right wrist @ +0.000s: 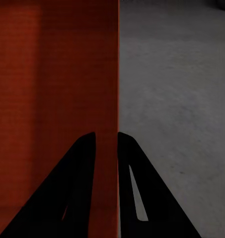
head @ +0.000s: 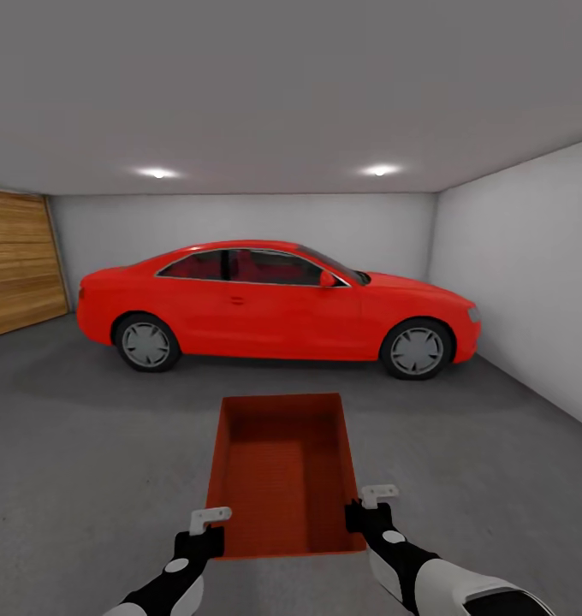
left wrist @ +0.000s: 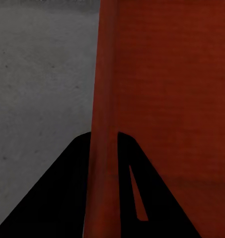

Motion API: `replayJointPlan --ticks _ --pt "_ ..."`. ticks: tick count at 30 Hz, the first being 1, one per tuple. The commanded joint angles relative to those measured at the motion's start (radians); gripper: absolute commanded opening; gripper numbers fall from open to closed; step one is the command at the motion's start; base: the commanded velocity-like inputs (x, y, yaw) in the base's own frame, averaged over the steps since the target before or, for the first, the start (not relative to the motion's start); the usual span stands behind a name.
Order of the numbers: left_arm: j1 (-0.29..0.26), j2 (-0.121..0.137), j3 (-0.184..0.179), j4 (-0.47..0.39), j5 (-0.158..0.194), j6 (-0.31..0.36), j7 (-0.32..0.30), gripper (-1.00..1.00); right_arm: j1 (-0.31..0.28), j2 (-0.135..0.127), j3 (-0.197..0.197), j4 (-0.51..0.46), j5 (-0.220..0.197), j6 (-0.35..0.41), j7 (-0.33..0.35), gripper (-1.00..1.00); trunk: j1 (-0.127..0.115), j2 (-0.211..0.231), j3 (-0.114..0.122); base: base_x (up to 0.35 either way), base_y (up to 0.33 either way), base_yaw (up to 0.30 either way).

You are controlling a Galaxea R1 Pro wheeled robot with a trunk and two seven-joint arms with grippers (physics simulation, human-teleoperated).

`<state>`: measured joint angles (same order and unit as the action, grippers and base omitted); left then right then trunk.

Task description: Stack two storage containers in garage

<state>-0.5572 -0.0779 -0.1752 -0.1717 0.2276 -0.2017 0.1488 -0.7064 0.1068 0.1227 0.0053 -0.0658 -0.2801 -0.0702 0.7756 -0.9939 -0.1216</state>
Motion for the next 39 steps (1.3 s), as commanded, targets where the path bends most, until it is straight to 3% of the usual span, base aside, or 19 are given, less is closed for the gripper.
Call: replayJointPlan --ticks 1,39 --pt "-0.001 0.000 -0.002 -0.015 -0.006 -0.007 0.000 -1.00 -0.001 0.000 -0.023 0.004 -0.017 -0.004 -0.002 -1.00 0.000 -0.001 -0.002 0.040 0.000 -0.005" --pt "-0.001 0.000 -0.003 -0.017 -0.007 -0.007 0.011 -1.00 -0.001 -0.001 -0.023 0.004 -0.018 -0.004 0.001 -1.00 0.000 -0.001 -0.002 0.003 0.000 -0.265"
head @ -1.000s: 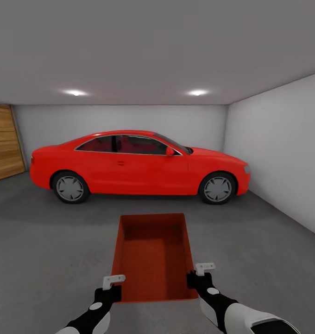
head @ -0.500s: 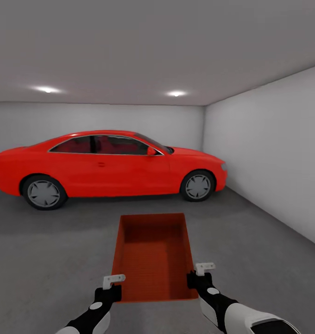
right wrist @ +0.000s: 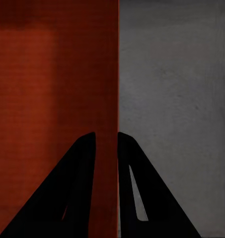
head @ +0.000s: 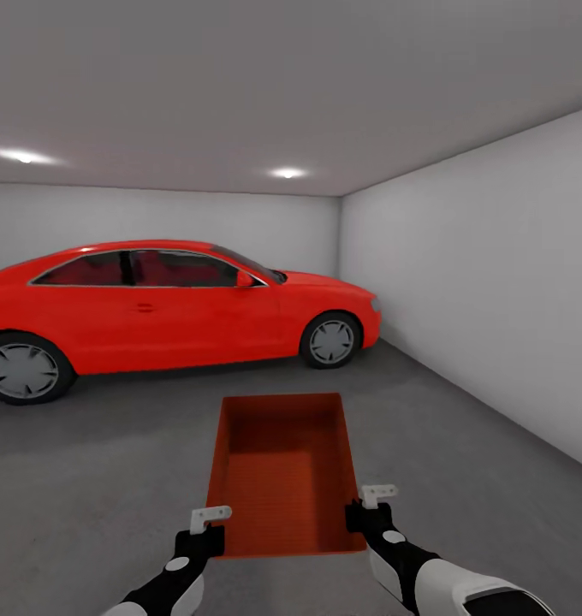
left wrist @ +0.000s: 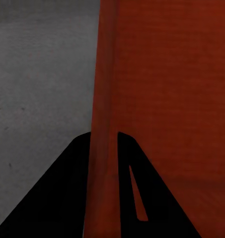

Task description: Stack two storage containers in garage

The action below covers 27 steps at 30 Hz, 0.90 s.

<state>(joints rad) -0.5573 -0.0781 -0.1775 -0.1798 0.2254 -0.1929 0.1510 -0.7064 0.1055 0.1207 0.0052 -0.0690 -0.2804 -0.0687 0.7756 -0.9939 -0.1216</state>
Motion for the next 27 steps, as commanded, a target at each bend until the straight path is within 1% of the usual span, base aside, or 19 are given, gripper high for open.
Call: replayJointPlan --ticks 1,5,18,27 --pt "-0.001 0.000 0.000 -0.009 -0.005 -0.016 0.008 -1.00 -0.001 0.000 -0.021 0.004 -0.015 -0.003 0.000 -1.00 0.000 -0.001 -0.002 0.105 0.000 -0.281" --pt "-0.001 0.000 -0.002 -0.009 -0.005 -0.016 0.008 -1.00 -0.001 0.000 -0.021 0.004 -0.015 -0.003 0.000 -1.00 0.000 -0.001 -0.002 0.243 0.000 -0.281" --pt "-0.001 0.000 -0.002 -0.009 -0.005 -0.016 0.007 -1.00 -0.001 0.000 -0.021 0.004 -0.015 -0.004 0.000 -1.00 0.000 -0.001 -0.002 0.316 0.003 -0.281" --pt "-0.001 0.000 -0.003 -0.009 -0.005 -0.016 0.005 -1.00 -0.001 0.000 -0.021 0.004 -0.015 -0.003 0.000 -1.00 0.000 -0.001 -0.002 0.321 0.115 -0.281"
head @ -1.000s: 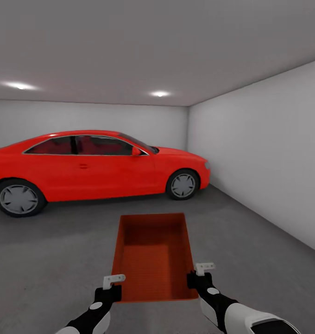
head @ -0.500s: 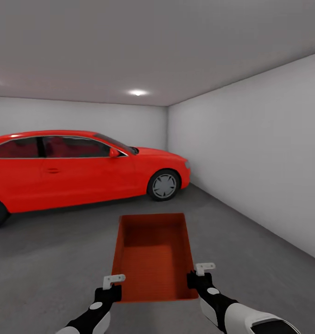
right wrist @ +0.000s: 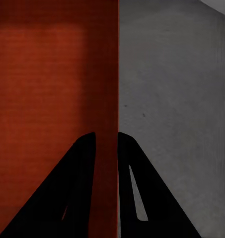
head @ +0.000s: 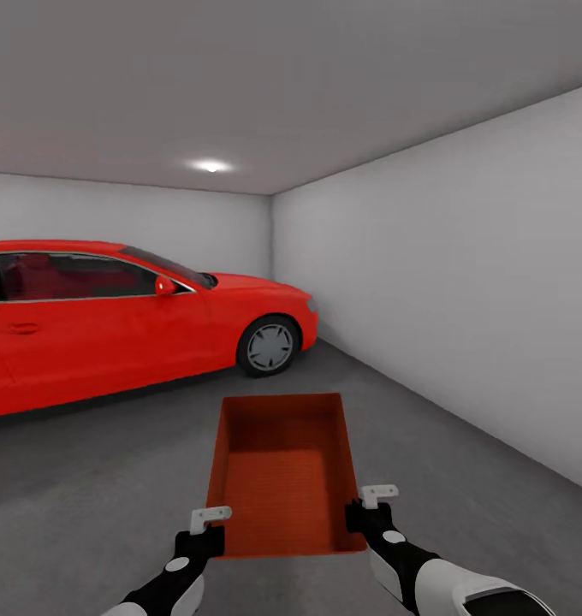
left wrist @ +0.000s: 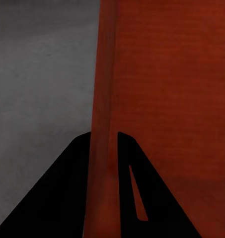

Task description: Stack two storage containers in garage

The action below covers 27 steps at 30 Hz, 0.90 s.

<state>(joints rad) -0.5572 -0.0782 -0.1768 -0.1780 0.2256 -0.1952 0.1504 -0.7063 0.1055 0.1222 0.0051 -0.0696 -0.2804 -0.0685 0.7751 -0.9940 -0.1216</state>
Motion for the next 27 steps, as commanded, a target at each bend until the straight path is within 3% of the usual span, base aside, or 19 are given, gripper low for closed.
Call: replayJointPlan --ticks 1,27 --pt "-0.001 0.000 -0.004 -0.011 -0.005 -0.013 0.004 -1.00 -0.001 0.000 -0.023 0.004 -0.014 -0.003 -0.001 -1.00 0.001 -0.001 -0.002 0.321 0.150 -0.281" --pt "-0.001 0.000 -0.004 -0.009 -0.006 -0.013 0.000 -1.00 -0.001 0.000 -0.023 0.004 -0.015 -0.004 0.001 -1.00 0.001 -0.001 -0.002 0.315 0.173 -0.281"
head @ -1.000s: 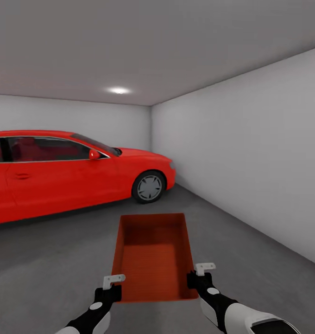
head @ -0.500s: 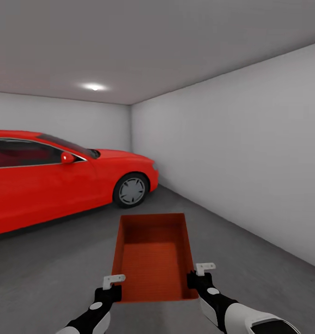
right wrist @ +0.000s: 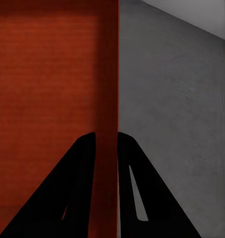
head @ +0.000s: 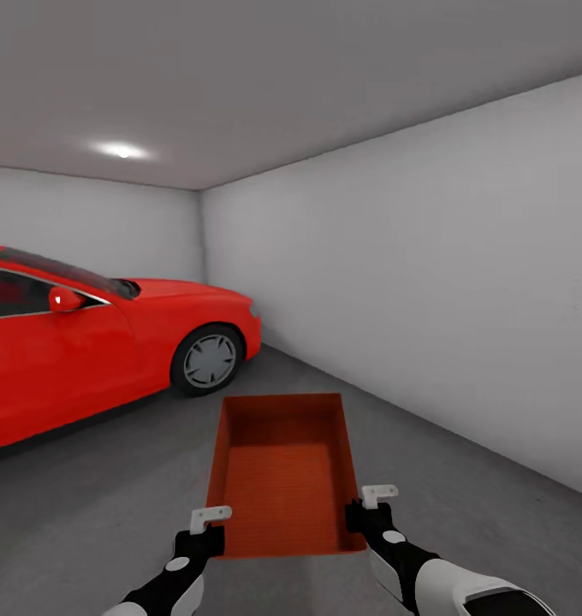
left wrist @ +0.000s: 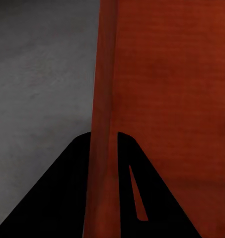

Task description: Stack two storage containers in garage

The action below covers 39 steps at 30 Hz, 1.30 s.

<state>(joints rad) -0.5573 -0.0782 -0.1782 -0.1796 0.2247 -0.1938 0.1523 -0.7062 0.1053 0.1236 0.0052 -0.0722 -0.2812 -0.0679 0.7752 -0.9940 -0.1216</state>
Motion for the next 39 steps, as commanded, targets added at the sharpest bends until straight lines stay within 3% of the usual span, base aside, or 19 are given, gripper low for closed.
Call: replayJointPlan --ticks 1,39 --pt "-0.001 0.000 -0.003 -0.008 -0.005 -0.015 -0.002 -1.00 -0.001 0.001 -0.024 0.004 -0.012 -0.003 0.000 -1.00 0.001 -0.001 -0.002 0.307 0.190 -0.281" --pt "-0.001 0.000 -0.003 -0.008 -0.005 -0.015 -0.003 -1.00 -0.001 0.001 -0.024 0.004 -0.011 -0.004 0.000 -1.00 0.001 -0.001 -0.002 0.307 0.190 -0.281"
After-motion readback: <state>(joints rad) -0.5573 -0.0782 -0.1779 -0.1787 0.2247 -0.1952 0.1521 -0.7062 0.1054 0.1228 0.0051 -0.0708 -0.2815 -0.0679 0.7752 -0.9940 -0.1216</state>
